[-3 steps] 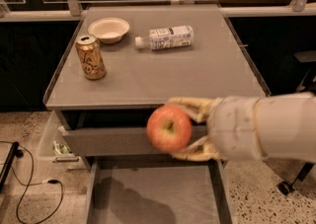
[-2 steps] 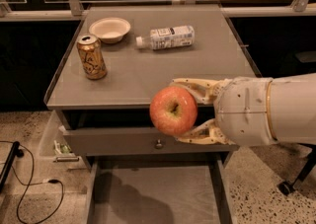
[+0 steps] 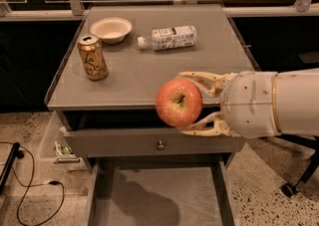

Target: Pick apple from middle drawer and place on counter

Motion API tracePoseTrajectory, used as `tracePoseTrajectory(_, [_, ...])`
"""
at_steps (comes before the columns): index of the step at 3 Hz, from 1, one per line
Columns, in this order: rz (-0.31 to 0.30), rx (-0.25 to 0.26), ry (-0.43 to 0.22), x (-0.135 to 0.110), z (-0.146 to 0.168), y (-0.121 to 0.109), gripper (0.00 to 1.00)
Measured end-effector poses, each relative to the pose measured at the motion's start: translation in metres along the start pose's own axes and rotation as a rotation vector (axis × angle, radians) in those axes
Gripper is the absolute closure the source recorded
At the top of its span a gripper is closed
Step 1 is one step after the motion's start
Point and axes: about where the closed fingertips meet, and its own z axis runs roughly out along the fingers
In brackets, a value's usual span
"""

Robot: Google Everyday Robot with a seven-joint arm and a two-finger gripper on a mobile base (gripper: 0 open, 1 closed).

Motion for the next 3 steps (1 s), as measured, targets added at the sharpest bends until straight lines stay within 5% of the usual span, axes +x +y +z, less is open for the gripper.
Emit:
tracePoseTrajectory(2, [0.114,0.097,-0.062,0.057,0.002,-0.076,1.00])
tracePoseTrajectory(3, [0.181,0.058,-0.087,0.079,0.026,-0.102,1.00])
